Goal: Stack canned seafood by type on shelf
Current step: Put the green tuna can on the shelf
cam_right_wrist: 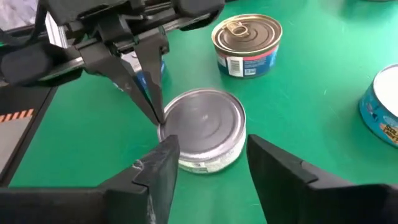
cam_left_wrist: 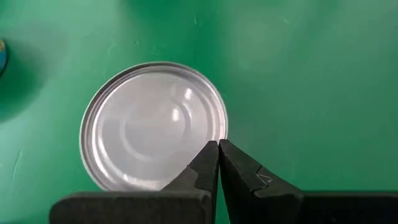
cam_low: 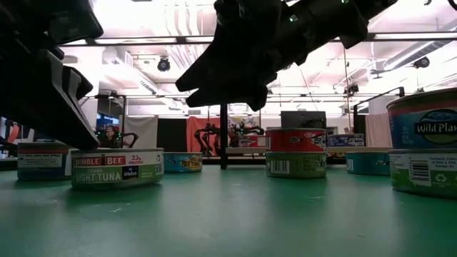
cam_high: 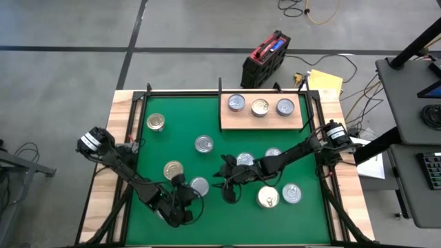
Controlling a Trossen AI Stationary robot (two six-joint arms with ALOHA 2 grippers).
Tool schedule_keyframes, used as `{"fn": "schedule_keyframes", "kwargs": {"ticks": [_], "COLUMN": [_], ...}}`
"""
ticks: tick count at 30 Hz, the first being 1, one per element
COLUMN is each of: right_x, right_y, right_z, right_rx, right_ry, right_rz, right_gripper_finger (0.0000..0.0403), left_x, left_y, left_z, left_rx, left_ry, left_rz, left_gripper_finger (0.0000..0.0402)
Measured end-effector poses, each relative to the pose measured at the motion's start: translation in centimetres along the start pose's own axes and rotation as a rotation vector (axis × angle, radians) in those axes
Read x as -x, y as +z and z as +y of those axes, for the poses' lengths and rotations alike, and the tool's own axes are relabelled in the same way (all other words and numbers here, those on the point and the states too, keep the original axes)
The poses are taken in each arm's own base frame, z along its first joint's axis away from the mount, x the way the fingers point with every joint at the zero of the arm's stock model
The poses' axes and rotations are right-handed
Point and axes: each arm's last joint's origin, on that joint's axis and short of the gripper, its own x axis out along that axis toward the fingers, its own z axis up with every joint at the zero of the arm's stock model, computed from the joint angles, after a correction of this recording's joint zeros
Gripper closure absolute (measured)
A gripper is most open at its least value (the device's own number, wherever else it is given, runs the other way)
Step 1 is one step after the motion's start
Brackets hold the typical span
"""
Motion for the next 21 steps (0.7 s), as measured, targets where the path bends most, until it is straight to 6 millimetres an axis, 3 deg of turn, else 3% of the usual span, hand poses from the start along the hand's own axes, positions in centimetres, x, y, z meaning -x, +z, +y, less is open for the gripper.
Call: {"fn": "schedule_keyframes", "kwargs": {"ticks": [8, 21], "right_x": [0.0, 0.0], "right_y": [0.0, 0.1], "right_z": [0.1, 0.2], "right_rx": [-0.018, -0.035], "right_ry": [0.003, 0.011], "right_rz": [-0.006, -0.022], "right_gripper_finger": [0.0213, 0.0195], "left_x": [-0.6, -0.9], "left_y": [-1.2, -1.3], "left_z": [-0.4, -0.7], "left_rx": [-0.025, -0.004], "left_ry": [-0.01, 0.0], "left_rz": [0.035, -0.001], "left_gripper_finger": [0.0402, 0.0402]}}
